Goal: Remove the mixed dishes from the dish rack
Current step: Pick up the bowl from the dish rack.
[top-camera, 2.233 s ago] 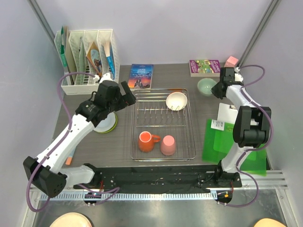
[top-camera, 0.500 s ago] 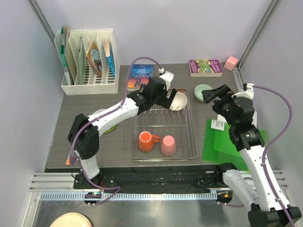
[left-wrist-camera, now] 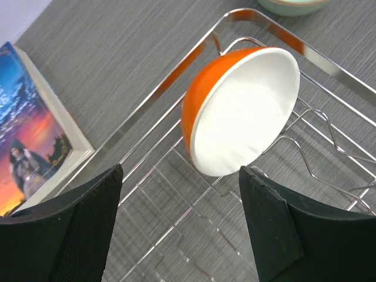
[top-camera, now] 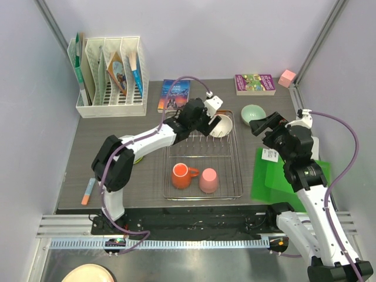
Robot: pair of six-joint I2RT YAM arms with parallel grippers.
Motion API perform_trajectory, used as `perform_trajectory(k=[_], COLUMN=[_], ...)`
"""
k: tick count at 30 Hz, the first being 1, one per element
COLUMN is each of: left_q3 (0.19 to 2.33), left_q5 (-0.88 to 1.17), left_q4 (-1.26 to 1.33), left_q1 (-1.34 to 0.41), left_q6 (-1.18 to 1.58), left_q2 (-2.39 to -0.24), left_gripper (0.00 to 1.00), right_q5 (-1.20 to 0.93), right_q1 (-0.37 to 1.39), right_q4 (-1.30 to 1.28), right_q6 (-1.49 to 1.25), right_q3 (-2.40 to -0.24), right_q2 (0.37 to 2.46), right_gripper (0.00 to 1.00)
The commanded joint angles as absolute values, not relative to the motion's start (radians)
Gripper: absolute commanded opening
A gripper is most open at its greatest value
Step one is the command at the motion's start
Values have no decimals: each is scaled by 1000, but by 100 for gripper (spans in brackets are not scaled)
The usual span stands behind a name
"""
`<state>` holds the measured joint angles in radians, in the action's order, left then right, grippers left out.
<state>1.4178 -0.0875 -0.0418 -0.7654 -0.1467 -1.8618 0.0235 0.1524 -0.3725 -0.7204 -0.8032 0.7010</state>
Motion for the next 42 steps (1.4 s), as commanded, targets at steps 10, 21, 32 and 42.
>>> perform_trajectory(k=[10, 21, 32, 42], left_q3=[1451, 1424, 1326, 1213], left_q5=[-124, -170, -184, -232], left_q4=[181, 247, 314, 407], left_q1=[-765, -765, -767, -798], left_q6=[-112, -87, -54, -28], left_q2=[-2008, -2023, -1944, -1741], left_gripper=[64, 28, 0, 0], right_q5=[12, 14, 18, 28], right_q1=[150, 152, 152, 152], right_q4=[-341, -339, -339, -330], right_q6=[-684, -687, -701, -707], right_q3=[-764, -723, -703, -695], right_q2=[719, 726, 715, 724], right_gripper=[94, 94, 94, 93])
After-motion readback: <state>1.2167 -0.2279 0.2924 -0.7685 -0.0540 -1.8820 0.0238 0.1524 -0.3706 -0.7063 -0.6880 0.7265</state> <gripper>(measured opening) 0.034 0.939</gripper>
